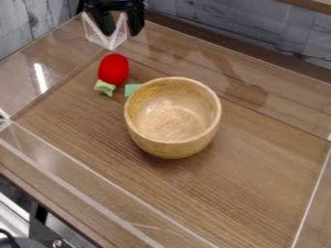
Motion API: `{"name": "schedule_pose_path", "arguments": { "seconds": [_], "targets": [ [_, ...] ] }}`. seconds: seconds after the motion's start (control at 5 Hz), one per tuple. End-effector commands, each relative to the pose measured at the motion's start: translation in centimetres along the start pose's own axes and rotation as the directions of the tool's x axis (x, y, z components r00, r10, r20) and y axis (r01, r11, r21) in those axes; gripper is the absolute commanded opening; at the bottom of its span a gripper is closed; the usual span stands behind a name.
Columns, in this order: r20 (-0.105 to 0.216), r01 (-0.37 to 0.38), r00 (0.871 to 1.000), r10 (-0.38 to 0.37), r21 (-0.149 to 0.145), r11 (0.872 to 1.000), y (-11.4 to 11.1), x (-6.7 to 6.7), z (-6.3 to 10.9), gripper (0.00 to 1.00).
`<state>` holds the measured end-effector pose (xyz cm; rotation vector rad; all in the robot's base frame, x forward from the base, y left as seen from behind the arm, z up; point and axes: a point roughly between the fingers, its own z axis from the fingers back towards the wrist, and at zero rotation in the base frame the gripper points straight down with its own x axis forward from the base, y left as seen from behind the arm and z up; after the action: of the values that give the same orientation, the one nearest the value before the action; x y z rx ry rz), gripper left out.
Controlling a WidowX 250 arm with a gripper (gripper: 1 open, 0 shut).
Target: Move the red fruit to the left side of the table
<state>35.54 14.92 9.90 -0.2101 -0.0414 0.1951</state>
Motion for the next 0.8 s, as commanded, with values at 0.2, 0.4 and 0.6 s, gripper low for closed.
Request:
{"name": "schedule_pose_path", "arguments": {
  "seconds": [0.2, 0.4, 0.6],
  "targets": [
    [0.056, 0.079, 0.995, -0.081, 0.028, 0.996, -2.04, 0.30, 2.83, 1.00],
    [0.051, 0.056, 0.997, -0.057, 0.033, 0.998, -1.57, 0.35, 2.61, 1.00],
    [0.022, 0.148, 0.989, -0.149, 0.033, 0.988, -1.17, 0.86, 2.58, 1.00]
  ]
}}
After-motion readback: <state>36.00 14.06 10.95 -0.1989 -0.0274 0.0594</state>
